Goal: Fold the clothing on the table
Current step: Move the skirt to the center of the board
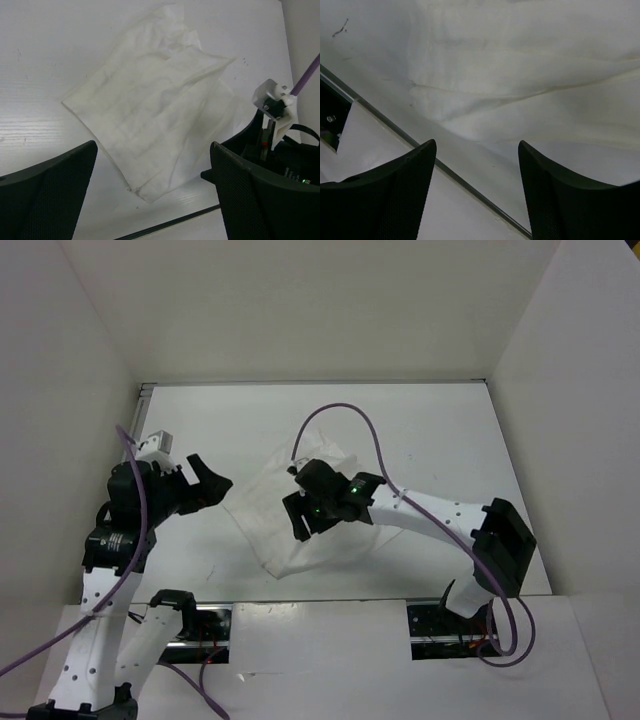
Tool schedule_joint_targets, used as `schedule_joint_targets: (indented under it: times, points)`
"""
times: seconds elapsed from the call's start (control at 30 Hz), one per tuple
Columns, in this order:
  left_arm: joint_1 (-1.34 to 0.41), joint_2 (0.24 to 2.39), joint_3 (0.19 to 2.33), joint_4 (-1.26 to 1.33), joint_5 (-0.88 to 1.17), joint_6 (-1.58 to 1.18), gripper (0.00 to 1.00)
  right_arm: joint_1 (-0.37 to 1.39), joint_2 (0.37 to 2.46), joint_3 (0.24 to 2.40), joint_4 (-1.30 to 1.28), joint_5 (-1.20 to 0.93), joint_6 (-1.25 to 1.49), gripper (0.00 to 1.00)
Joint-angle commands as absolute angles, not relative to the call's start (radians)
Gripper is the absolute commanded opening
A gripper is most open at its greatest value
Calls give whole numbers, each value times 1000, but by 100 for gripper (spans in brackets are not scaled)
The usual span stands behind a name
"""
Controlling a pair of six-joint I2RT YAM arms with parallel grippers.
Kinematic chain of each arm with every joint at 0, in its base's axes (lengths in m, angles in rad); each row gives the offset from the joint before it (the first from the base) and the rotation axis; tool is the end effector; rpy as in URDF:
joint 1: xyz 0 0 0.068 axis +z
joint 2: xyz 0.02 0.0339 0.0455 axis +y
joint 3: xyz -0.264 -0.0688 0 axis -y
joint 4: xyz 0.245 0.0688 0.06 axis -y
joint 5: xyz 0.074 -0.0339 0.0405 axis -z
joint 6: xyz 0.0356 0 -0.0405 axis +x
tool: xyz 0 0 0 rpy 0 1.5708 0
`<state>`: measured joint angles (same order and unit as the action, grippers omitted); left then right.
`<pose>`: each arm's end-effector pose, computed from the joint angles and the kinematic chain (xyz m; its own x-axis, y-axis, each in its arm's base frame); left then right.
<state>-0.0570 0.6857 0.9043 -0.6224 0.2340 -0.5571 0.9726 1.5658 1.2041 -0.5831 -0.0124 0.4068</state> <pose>0.1410 -0.0163 0.3497 -0.4748 -0.4881 -0.7324 0.0203 0.8258 -0.5635 0.1873 0.2757 0.2581 -0.7477 -0.3946 -0.5341 -0.5820 0.7766 0.2411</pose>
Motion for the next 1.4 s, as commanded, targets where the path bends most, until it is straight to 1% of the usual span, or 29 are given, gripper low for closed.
schedule_joint_targets:
  times: [0.0,0.17,0.3,0.6,0.9,0.93,0.97,1.0,1.03,1.1,1.13,1.2,1.27,1.37]
  points:
    - [-63,666,943,-607,250,-499,100,994,1626,1255,-615,-52,432,72]
    - [-92,678,943,-598,284,-439,100,1003,1689,1264,-580,-74,443,69]
    - [-124,727,979,-589,244,-387,100,1003,1732,1310,-562,-61,452,69]
    - [-173,788,956,-496,255,-396,100,1003,1767,1328,-529,-43,495,68]
    - [-193,770,923,-495,236,-405,100,1025,1907,1358,-520,-20,515,68]
    - [-193,770,923,-495,224,-405,100,1025,1917,1358,-520,-20,515,66]
    - [-193,770,923,-495,224,-405,100,1025,1928,1358,-520,-29,515,64]
    - [-193,759,914,-495,224,-414,100,1025,1939,1368,-511,-29,515,60]
    - [-193,759,914,-495,215,-414,100,1025,1962,1368,-511,-29,515,40]
    - [-193,749,914,-486,206,-414,100,1025,1962,1381,-526,-11,525,6]
    - [-193,738,914,-486,206,-414,100,1025,1939,1381,-544,36,541,0]
    - [-193,727,905,-486,195,-423,100,1037,1889,1403,-580,96,541,0]
    - [-202,718,905,-486,186,-423,100,1066,1792,1459,-656,188,541,0]
    - [-202,709,905,-486,176,-423,100,1066,1691,1581,-773,253,522,0]
